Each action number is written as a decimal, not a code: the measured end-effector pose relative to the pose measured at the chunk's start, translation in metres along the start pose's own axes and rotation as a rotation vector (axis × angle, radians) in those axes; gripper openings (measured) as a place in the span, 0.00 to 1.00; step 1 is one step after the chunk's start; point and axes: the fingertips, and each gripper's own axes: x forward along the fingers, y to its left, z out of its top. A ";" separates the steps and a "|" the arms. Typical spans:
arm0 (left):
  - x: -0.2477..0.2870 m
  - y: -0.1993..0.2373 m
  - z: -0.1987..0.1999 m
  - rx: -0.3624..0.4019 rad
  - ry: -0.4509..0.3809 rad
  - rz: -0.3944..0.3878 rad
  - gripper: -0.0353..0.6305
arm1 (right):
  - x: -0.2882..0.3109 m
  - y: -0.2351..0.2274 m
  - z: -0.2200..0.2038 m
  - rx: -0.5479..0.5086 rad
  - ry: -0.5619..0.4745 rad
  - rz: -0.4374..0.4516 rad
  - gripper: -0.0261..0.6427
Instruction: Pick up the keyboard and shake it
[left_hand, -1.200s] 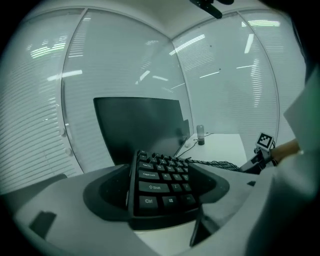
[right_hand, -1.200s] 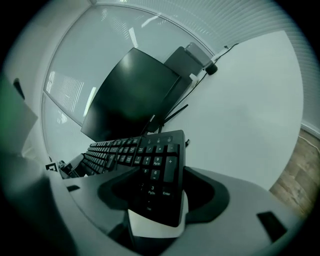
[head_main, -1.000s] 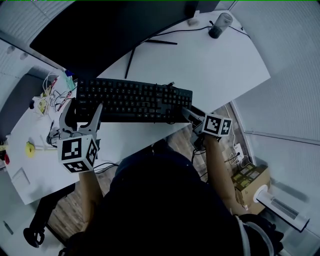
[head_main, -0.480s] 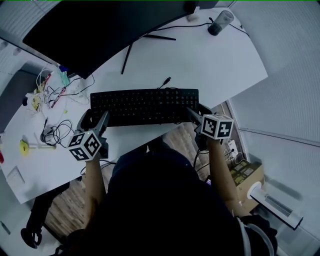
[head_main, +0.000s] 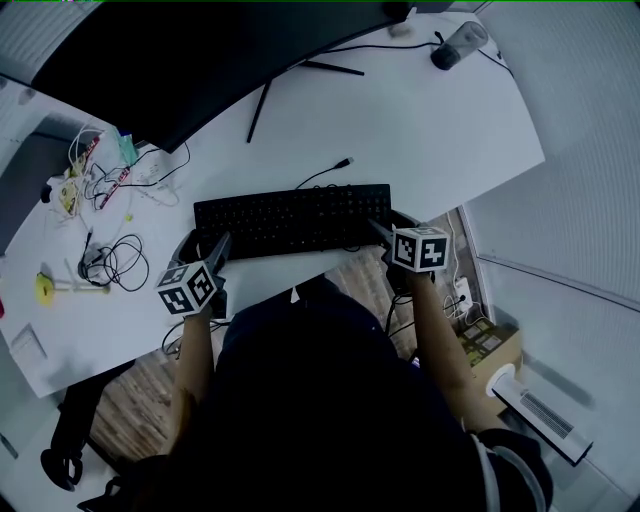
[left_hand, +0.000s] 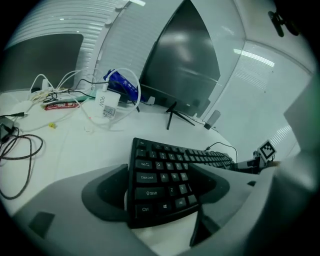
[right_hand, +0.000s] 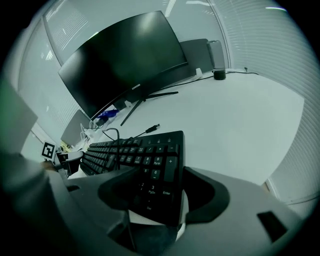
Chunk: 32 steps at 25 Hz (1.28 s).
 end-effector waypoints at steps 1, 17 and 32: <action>0.004 0.001 0.000 0.008 0.010 0.006 0.62 | 0.005 -0.001 0.005 -0.018 0.006 -0.002 0.47; 0.021 0.000 0.054 0.130 -0.029 0.077 0.62 | -0.002 -0.002 0.080 -0.089 -0.193 -0.079 0.47; -0.148 -0.212 0.242 0.455 -0.696 -0.035 0.09 | -0.220 0.183 0.239 -0.423 -0.938 -0.008 0.08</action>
